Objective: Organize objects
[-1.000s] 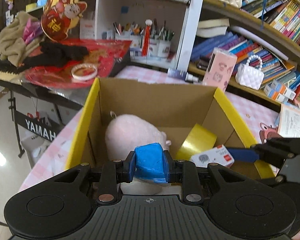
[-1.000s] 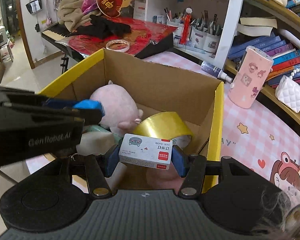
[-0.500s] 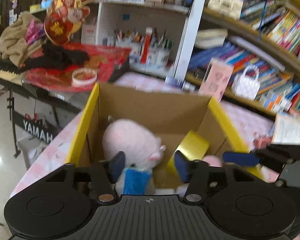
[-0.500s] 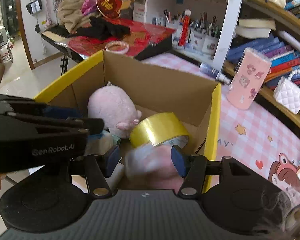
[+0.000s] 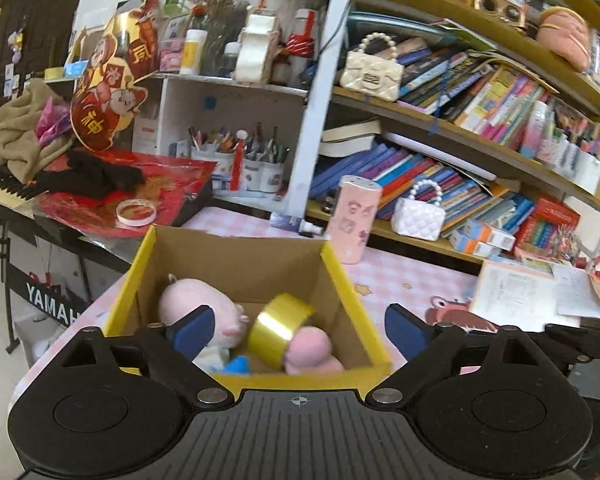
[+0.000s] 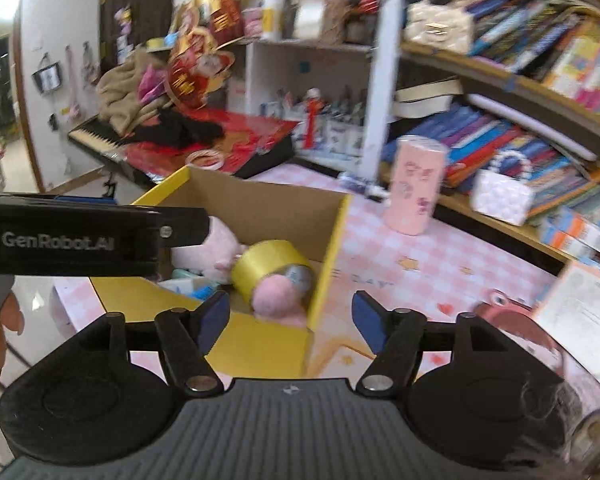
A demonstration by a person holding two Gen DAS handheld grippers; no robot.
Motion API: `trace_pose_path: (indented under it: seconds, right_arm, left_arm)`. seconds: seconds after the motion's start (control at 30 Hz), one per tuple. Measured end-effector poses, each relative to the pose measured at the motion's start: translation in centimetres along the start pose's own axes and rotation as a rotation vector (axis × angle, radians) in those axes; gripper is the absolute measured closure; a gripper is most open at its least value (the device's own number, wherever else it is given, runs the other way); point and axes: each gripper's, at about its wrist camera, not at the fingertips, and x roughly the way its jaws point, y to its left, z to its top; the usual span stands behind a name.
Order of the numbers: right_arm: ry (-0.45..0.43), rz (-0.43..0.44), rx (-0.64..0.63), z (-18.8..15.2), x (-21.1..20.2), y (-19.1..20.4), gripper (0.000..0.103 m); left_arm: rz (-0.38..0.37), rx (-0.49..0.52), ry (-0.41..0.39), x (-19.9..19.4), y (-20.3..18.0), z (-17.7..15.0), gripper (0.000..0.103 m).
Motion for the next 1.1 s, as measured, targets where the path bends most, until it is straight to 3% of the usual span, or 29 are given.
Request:
trace_pose_path:
  seconds: [0.27,0.53,0.6,0.97,1.1]
  right_arm:
    - [0.0,-0.152,0.101,-4.9,-5.9,-1.6,0.036]
    - [0.025,-0.363,0.283,-9.7,-9.0,-1.8,0.036]
    - [0.037,-0.407,0.327,-11.0,-9.8,-1.5,0.031]
    - [0.052,-0.468,0.39,-14.1,-11.4,0.1,0.005]
    - [0.068,-0.494,0.406,-14.5,-11.5,0.2,0.003]
  left_arm:
    - [-0.022,0.029,0.049,-2.0,-2.4,-2.8,0.008]
    - [0.048,0.075,0.116,-3.6,-3.4,-7.7,0.007]
    - [0.058,0.076,0.142,-4.2,-3.3,-9.0,0.007]
    - [0.07,0.173,0.163,-5.3,-4.6,-11.0,0.004]
    - [0.076,0.167,0.159,-5.2,-4.7,-11.1,0.003]
